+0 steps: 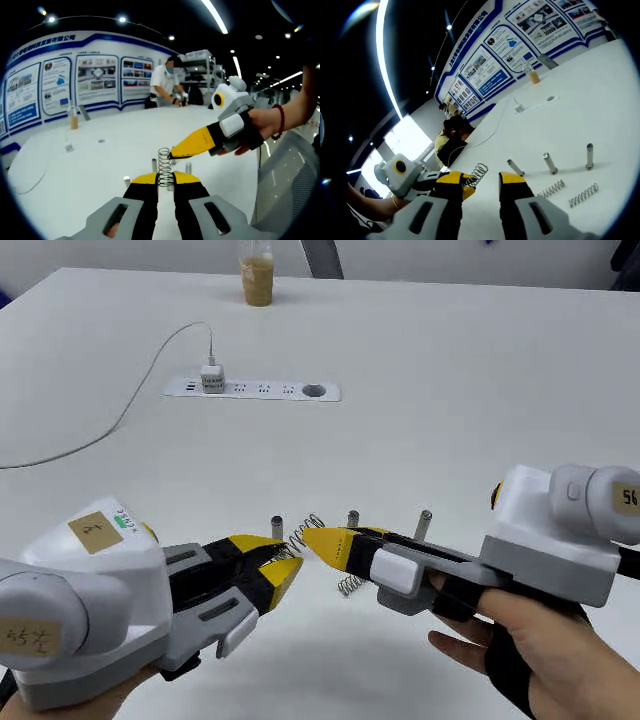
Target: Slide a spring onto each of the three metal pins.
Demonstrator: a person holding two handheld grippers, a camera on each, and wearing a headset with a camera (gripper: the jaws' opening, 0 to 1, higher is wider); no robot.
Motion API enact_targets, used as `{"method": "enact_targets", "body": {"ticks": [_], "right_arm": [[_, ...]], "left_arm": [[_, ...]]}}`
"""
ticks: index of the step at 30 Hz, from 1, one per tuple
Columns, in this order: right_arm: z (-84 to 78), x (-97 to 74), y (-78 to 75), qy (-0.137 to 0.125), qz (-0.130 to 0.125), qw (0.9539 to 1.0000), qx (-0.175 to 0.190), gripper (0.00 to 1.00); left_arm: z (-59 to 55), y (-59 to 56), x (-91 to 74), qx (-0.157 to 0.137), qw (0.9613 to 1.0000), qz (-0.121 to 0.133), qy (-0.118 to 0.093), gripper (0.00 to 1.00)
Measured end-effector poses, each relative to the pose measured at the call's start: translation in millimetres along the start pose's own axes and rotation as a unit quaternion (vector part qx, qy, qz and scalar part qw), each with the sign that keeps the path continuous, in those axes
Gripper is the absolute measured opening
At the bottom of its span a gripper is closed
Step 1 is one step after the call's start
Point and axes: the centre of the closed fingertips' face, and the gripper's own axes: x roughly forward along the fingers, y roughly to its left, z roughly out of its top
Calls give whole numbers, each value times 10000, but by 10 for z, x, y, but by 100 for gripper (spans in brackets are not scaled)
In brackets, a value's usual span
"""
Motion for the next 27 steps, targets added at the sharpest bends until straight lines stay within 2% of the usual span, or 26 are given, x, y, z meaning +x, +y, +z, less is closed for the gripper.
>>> {"method": "enact_targets", "body": {"ticks": [13, 16, 23, 27], "right_arm": [[39, 45, 97, -155, 245, 9984, 488, 19], [66, 53, 130, -245, 399, 9955, 822, 16], [92, 62, 154, -313, 516, 9928, 1037, 12], [93, 65, 178, -320, 568, 9929, 997, 11]], "left_arm": [[99, -64, -39, -42, 9996, -85, -256, 11], [114, -74, -45, -13, 9995, -104, -288, 11], [160, -79, -55, -37, 9992, -101, -389, 11], [145, -72, -51, -167, 9993, -82, -330, 11]]}}
